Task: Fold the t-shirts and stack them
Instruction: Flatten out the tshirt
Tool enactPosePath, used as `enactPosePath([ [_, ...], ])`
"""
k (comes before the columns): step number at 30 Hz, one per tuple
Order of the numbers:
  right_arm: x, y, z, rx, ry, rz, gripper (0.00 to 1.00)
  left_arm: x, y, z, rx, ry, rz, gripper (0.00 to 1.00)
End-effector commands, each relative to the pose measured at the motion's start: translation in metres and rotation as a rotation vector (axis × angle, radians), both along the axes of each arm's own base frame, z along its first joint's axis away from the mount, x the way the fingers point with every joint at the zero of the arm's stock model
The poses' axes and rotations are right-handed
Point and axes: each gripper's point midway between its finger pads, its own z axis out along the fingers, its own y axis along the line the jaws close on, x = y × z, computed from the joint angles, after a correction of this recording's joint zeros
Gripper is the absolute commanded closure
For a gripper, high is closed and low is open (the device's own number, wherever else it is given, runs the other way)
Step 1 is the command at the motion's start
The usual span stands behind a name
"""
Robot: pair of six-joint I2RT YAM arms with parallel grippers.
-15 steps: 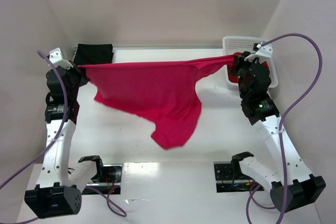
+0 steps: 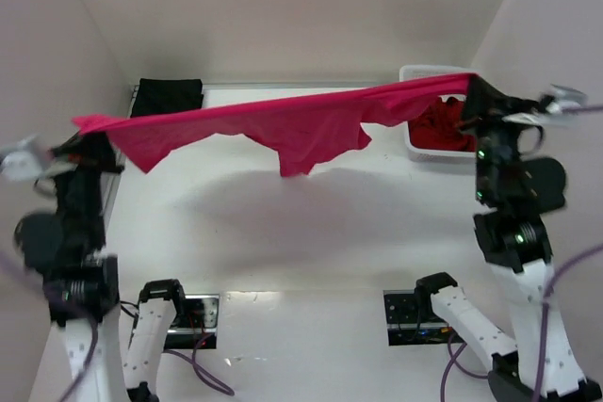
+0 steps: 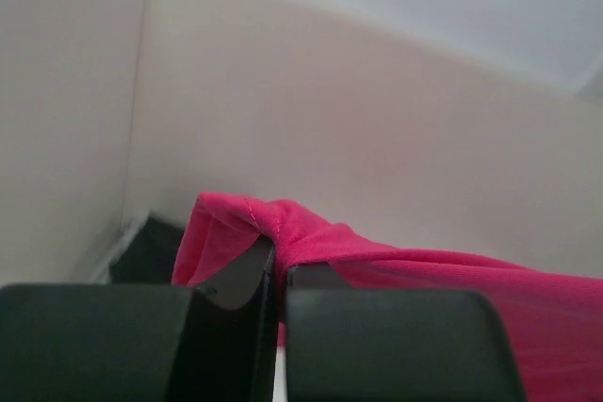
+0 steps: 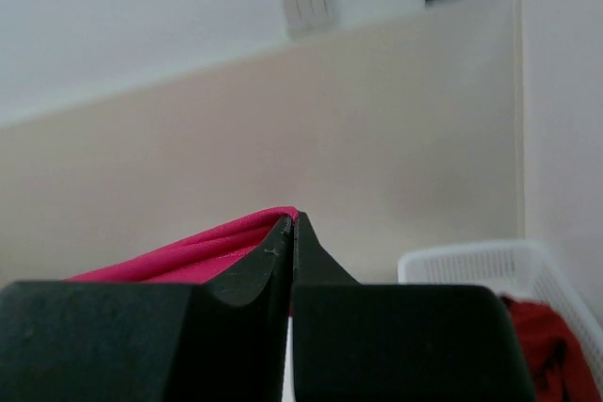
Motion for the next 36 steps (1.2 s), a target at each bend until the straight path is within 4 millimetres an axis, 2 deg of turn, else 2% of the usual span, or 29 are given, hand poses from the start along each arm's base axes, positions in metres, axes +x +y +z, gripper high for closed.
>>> enactPosePath([
  [1, -0.099, -0.046, 0.079, 0.051, -0.284, -0.129, 1.00, -0.087, 0.016, 0.053, 0.015, -0.247, 0.167, 1.00],
  [3, -0.118, -0.050, 0.084, 0.062, -0.323, -0.130, 1.00, -0.099, 0.016, 0.047, 0.010, -0.262, 0.178, 1.00],
  [5, -0.121, -0.056, 0.081, 0.079, -0.319, -0.155, 1.00, -0.100, 0.018, 0.042, -0.014, -0.264, 0.180, 1.00],
  [7, -0.104, -0.055, 0.067, 0.063, -0.260, -0.177, 1.00, -0.089, 0.019, 0.029, -0.043, -0.233, 0.168, 1.00],
  [8, -0.090, -0.051, 0.055, 0.043, -0.215, -0.168, 1.00, -0.072, 0.017, 0.021, -0.051, -0.191, 0.144, 1.00],
  [10, -0.069, -0.044, 0.038, 0.058, -0.165, -0.150, 1.00, -0.050, 0.017, 0.009, -0.090, -0.150, 0.116, 1.00],
  [11, -0.057, -0.041, 0.027, 0.049, -0.134, -0.151, 1.00, -0.028, 0.016, -0.007, -0.100, -0.086, 0.092, 1.00],
  [12, -0.048, -0.037, 0.020, 0.049, -0.112, -0.137, 1.00, -0.017, 0.017, -0.017, -0.114, -0.055, 0.090, 1.00],
  [13, -0.030, -0.033, 0.006, 0.035, -0.064, -0.137, 1.00, -0.008, 0.018, -0.024, -0.136, -0.037, 0.084, 1.00],
  [15, -0.008, -0.027, -0.019, 0.029, 0.011, -0.131, 1.00, 0.019, 0.020, -0.052, -0.143, 0.049, 0.081, 1.00],
  [16, 0.007, -0.022, -0.034, 0.012, 0.055, -0.122, 1.00, 0.026, 0.022, -0.058, -0.146, 0.069, 0.082, 1.00],
  [17, 0.016, -0.020, -0.047, 0.010, 0.089, -0.119, 1.00, 0.040, 0.024, -0.069, -0.151, 0.113, 0.085, 1.00],
  [18, 0.022, -0.017, -0.054, 0.003, 0.102, -0.111, 1.00, 0.046, 0.023, -0.072, -0.150, 0.125, 0.076, 1.00],
  [19, 0.029, -0.015, -0.063, -0.005, 0.127, -0.111, 1.00, 0.055, 0.024, -0.083, -0.154, 0.159, 0.078, 1.00],
  [20, 0.043, -0.012, -0.078, -0.009, 0.171, -0.109, 1.00, 0.067, 0.027, -0.092, -0.148, 0.194, 0.083, 1.00],
  [22, 0.056, -0.006, -0.093, -0.024, 0.206, -0.095, 1.00, 0.078, 0.029, -0.097, -0.142, 0.213, 0.086, 1.00],
  [23, 0.066, -0.003, -0.105, -0.023, 0.232, -0.093, 1.00, 0.089, 0.031, -0.108, -0.133, 0.250, 0.090, 1.00],
  [24, 0.071, -0.002, -0.103, -0.020, 0.222, -0.092, 1.00, 0.094, 0.033, -0.110, -0.120, 0.260, 0.094, 1.00],
  [27, 0.090, 0.002, -0.135, -0.040, 0.293, -0.094, 1.00, 0.115, 0.037, -0.136, -0.109, 0.335, 0.100, 1.00],
  [28, 0.095, 0.003, -0.143, -0.044, 0.308, -0.094, 1.00, 0.125, 0.039, -0.152, -0.114, 0.374, 0.101, 1.00],
  [32, 0.112, 0.005, -0.178, -0.063, 0.383, -0.105, 1.00, 0.145, 0.045, -0.184, -0.104, 0.449, 0.116, 1.00],
  [33, 0.118, 0.007, -0.191, -0.070, 0.410, -0.106, 1.00, 0.149, 0.046, -0.185, -0.094, 0.446, 0.117, 1.00],
  [34, 0.121, 0.006, -0.196, -0.062, 0.421, -0.113, 1.00, 0.157, 0.047, -0.199, -0.098, 0.485, 0.118, 1.00],
  [35, 0.124, 0.008, -0.195, -0.050, 0.411, -0.112, 1.00, 0.161, 0.049, -0.203, -0.100, 0.490, 0.127, 1.00],
  [36, 0.127, 0.011, -0.203, -0.057, 0.422, -0.094, 1.00, 0.167, 0.050, -0.198, -0.099, 0.479, 0.127, 1.00],
])
